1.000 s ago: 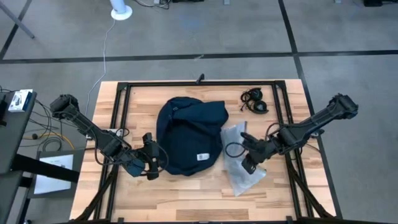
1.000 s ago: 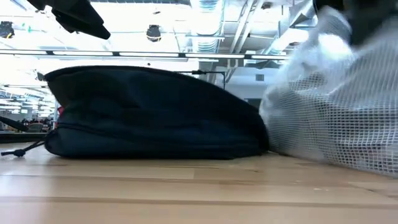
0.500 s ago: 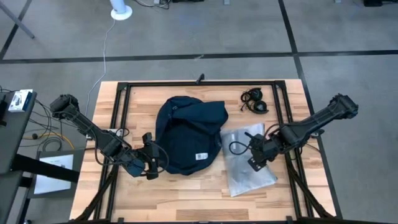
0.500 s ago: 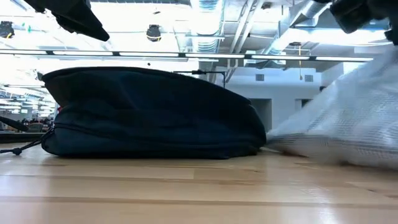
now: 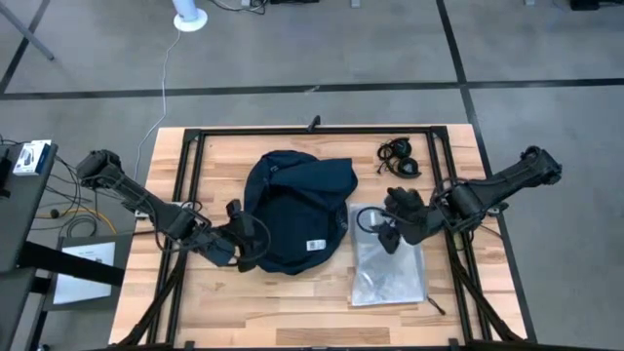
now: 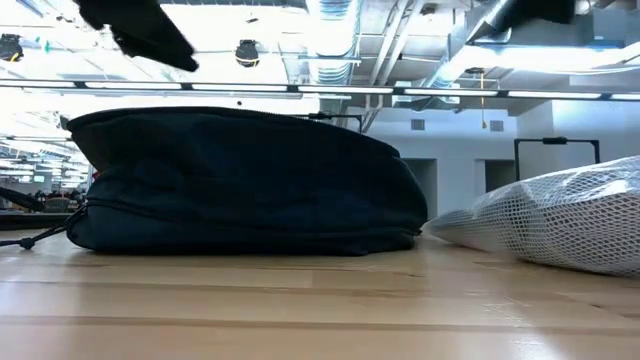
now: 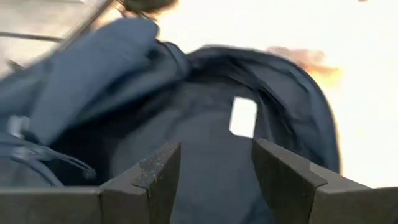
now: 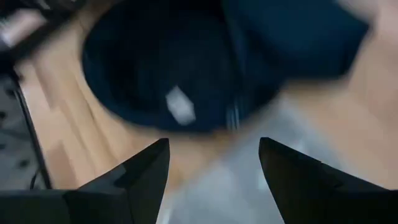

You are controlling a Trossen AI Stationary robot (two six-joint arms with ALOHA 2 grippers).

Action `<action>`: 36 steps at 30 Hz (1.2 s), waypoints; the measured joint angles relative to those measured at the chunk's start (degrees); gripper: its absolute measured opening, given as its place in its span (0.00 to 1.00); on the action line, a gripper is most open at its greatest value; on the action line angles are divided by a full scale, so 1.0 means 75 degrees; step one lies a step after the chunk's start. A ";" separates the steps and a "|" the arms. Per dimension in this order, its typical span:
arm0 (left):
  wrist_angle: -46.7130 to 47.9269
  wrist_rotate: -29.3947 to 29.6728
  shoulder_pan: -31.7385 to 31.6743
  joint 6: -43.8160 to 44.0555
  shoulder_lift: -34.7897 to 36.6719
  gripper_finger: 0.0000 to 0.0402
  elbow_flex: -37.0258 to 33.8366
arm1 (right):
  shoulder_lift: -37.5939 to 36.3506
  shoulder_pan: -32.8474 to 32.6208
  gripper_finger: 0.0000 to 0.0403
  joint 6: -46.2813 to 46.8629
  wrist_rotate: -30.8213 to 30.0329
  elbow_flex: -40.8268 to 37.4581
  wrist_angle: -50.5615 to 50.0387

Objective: Unpack backpack
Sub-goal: Move the blue backpack to the top left of the table

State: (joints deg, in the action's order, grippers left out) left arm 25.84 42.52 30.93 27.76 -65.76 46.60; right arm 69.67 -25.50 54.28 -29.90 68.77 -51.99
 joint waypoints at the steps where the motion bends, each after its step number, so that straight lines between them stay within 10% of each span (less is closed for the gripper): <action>1: -0.0193 0.0076 -0.0101 -0.0106 0.0000 0.46 -0.0002 | 0.0009 0.0006 0.59 -0.0605 -0.0250 0.0000 0.0403; 7: -0.1282 0.0201 -0.0727 -0.0711 -0.0133 0.46 -0.0002 | 0.0026 0.0169 0.59 -0.3948 -0.0615 0.0000 0.1875; 18: -0.1732 -0.0495 -0.2415 -0.0118 -0.0137 0.46 -0.0002 | 0.0023 0.0154 0.59 -0.6158 -0.0465 -0.0520 0.2568; 28: -0.1578 -0.0930 -0.4132 -0.1216 -0.0134 0.46 0.0072 | -0.0487 0.0546 0.59 -0.5886 -0.0194 -0.1120 0.2239; 36: -0.0058 -0.3155 -0.6295 -0.1964 -0.0244 0.51 0.0989 | -0.0543 0.0734 0.59 -0.5837 -0.0197 -0.1128 0.2157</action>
State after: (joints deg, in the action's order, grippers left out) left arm 25.41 18.85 -16.28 13.03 -67.59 54.02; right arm 65.60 -19.99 10.50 -31.38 60.31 -35.81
